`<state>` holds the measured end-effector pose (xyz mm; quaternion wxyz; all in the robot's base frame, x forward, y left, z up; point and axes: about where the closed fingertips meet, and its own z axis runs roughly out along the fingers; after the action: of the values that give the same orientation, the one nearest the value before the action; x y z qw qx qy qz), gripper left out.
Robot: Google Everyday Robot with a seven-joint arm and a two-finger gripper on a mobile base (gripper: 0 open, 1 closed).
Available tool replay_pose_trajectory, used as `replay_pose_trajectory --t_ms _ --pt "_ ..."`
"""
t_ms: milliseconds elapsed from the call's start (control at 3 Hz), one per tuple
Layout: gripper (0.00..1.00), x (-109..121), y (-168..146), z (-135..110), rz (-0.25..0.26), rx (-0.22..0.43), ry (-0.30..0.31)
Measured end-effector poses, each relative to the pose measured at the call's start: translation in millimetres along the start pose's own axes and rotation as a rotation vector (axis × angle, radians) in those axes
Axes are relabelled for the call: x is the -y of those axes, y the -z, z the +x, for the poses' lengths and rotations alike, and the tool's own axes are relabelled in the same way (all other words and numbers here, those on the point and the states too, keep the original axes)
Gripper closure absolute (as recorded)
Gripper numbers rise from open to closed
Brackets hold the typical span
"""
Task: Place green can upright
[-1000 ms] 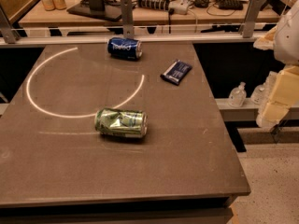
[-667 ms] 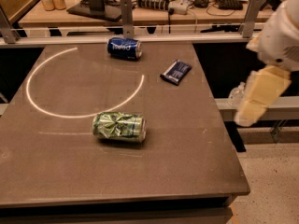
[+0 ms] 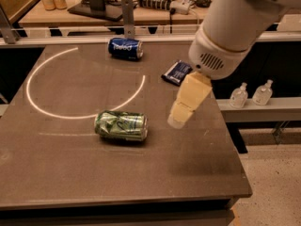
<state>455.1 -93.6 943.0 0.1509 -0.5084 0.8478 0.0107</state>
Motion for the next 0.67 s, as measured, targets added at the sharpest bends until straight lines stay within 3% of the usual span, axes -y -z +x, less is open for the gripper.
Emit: replay_pose_trajectory --t_ms 333,667 --pt "0.0 -27 -25 -39 -0.033 -0.001 -0.054" --pt "0.0 -51 -55 -69 -0.066 -0.015 -0.043"
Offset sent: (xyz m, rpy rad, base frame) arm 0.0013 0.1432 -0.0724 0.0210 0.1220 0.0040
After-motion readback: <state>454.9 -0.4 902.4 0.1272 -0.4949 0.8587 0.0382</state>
